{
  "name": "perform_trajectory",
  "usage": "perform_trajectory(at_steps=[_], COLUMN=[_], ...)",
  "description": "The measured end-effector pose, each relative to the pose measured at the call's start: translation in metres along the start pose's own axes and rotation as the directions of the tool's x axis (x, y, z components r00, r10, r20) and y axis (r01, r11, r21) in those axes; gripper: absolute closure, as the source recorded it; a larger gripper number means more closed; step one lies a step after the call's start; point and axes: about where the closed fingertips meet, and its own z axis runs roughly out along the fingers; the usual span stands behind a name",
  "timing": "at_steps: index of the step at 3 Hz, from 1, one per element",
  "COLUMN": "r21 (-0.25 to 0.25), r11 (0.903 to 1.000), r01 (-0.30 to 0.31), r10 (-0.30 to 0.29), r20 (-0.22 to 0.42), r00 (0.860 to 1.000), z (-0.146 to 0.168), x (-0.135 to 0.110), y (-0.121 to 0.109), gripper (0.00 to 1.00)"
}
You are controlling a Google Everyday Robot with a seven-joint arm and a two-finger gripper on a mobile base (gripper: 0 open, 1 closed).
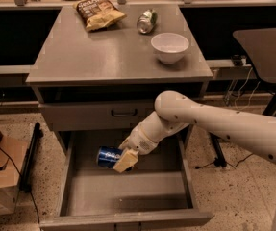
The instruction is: Place pepsi can into middle drawer
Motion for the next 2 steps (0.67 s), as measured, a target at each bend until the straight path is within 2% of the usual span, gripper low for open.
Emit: perform_trajectory(at_steps=[1,2], r21=[-0.011,-0.027], r11=[0.9977,0.9921], r01=[-0.067,-0.122], r10=[0.068,0.123], r20=[0.024,0.045], r00=[0.997,0.991], z=[0.051,0.087], x=[0.034,0.057], y=[-0.023,-0.037], gripper=[1.00,1.00])
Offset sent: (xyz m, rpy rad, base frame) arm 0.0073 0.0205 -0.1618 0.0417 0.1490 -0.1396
